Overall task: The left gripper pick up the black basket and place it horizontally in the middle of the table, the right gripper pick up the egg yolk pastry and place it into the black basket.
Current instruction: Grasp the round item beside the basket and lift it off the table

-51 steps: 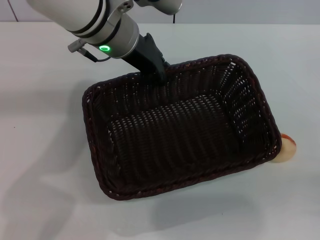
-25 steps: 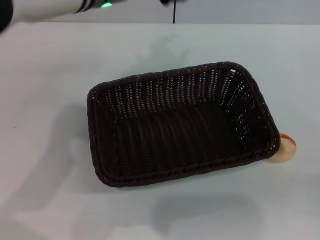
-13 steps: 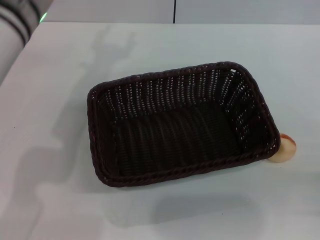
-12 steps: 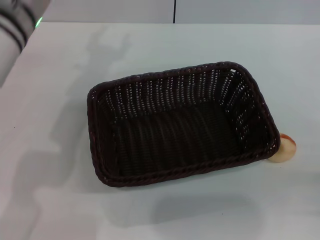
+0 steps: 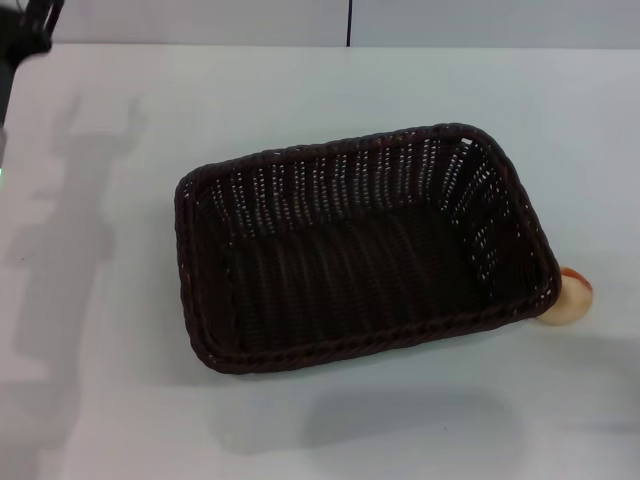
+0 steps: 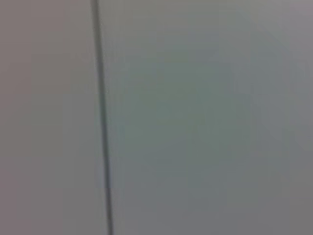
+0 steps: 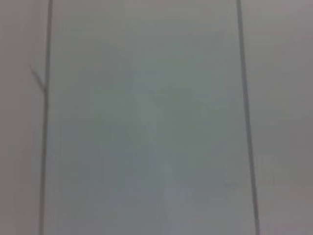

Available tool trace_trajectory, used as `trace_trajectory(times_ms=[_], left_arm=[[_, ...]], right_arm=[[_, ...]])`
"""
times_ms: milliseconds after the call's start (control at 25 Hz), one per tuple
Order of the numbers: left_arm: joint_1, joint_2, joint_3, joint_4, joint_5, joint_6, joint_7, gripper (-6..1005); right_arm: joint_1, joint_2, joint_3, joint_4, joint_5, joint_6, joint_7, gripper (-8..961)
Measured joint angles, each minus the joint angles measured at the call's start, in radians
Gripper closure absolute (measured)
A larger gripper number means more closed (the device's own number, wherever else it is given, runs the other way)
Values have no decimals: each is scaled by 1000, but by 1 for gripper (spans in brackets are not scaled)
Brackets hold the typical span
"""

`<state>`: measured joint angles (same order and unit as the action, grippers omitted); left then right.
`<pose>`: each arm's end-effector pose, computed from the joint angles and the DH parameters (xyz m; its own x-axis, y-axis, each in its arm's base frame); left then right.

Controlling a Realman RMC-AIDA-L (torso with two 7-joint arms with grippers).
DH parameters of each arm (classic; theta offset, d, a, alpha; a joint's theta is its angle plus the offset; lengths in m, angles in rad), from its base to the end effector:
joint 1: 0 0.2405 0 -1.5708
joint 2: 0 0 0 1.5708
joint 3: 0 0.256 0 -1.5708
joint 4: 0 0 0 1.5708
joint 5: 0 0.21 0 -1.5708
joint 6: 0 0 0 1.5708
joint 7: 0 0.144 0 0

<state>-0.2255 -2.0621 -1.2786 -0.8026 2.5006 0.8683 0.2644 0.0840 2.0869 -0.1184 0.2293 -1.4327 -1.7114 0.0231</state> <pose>-0.2745 0.3566 0.0349 0.7584 -0.1983 0.6209 0.6389 0.0375 -0.7684 0.3545 0.1677 -0.0145 0.7054 0.1738 -0.6872 -0.6925 -0.0381 -0.7204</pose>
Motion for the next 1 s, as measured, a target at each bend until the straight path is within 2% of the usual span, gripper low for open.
trace_trajectory(times_ms=[80,200,320,680,1000], left_arm=[[-32,-3,2,148,1,73,-90,197],[-37,-5,4,186,0,93,-119,198],[-38,-7,8,201,-2,97,-126,198],[-48,-5,12,204,1,93,-125,198],[-53,-4,13,205,2,90,-121,197]], right_arm=[[8,0,-45,4,0,13,0,152],[15,-1,-78,5,0,27,0,152],[40,0,-138,8,0,95,-1,152],[90,-1,-174,23,0,196,-1,152],[110,-1,-193,31,0,225,-2,152]])
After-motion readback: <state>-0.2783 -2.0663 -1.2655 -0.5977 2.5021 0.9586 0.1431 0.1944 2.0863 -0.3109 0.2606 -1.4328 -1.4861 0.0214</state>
